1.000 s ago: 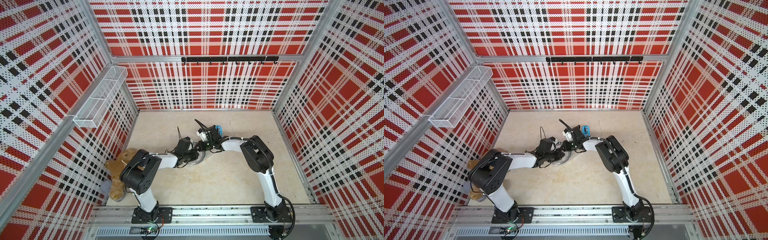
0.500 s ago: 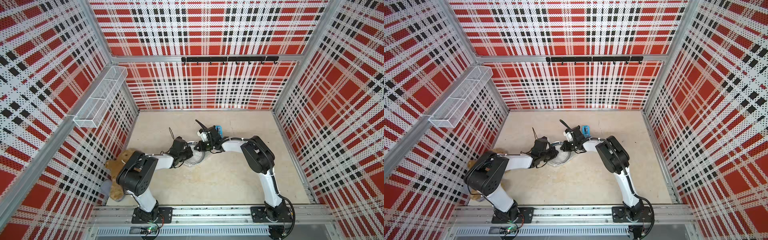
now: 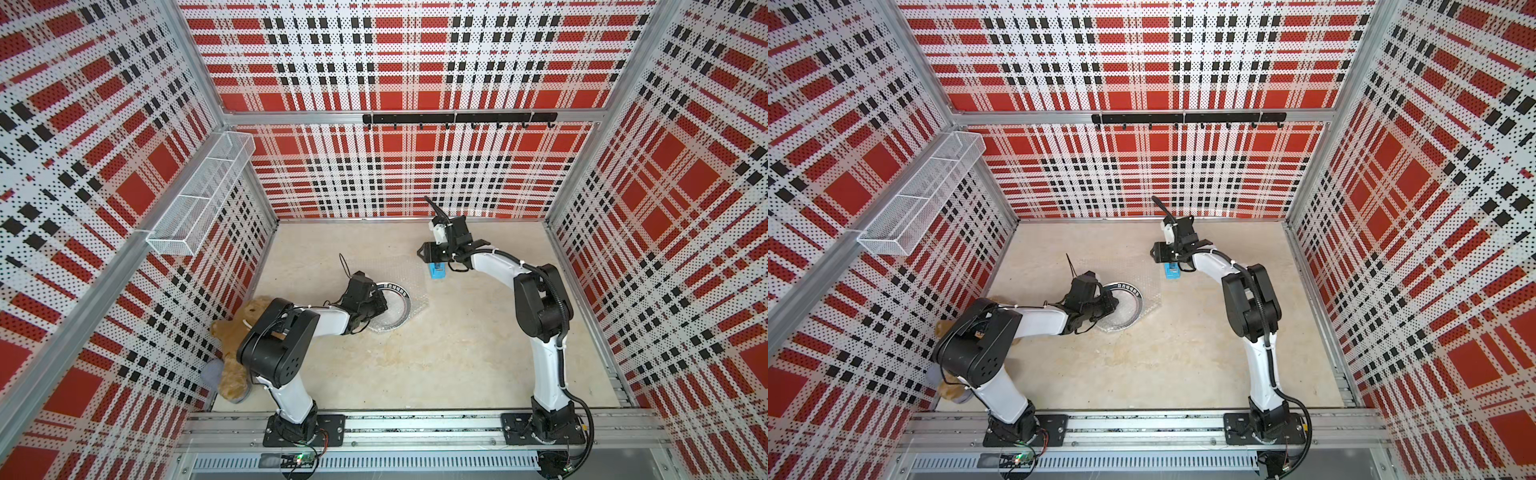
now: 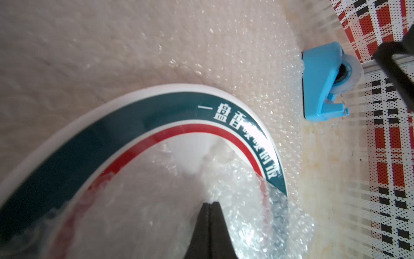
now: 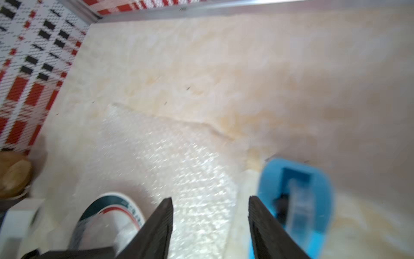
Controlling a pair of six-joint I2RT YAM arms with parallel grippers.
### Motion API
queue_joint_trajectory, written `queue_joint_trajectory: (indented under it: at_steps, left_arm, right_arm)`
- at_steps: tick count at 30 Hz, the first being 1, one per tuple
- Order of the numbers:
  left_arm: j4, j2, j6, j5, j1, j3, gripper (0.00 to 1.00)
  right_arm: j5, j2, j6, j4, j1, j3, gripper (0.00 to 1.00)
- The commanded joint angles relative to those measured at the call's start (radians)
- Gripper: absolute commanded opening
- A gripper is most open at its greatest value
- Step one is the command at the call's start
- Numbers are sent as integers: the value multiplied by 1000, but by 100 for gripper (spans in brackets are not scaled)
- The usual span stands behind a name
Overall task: Wrap dinner plates in bubble wrap
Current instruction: Wrap the plate in the bubble wrap.
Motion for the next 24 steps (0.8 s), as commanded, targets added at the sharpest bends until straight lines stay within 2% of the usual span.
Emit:
queue_joint_trajectory:
  at_steps: [1, 5, 11, 16, 19, 24]
  left_arm:
    - [-139, 61, -3, -46, 5, -28, 0]
    - [-146, 62, -2, -49, 4, -28, 0]
    - [-151, 67, 6, -44, 4, -24, 0]
    - [-154, 65, 9, -46, 3, -23, 0]
    - [-155, 64, 11, -43, 3, -26, 0]
    - [-154, 69, 13, -41, 5, -24, 0]
  right_arm:
    - [60, 101, -173, -184, 10, 133, 59]
    - [61, 165, -237, -254, 23, 281, 61]
    - [5, 279, -247, -339, 55, 489, 62]
    - [202, 399, -181, -457, 85, 670, 67]
    - [229, 422, -140, -477, 85, 697, 68]
    - [134, 441, -139, -529, 88, 709, 65]
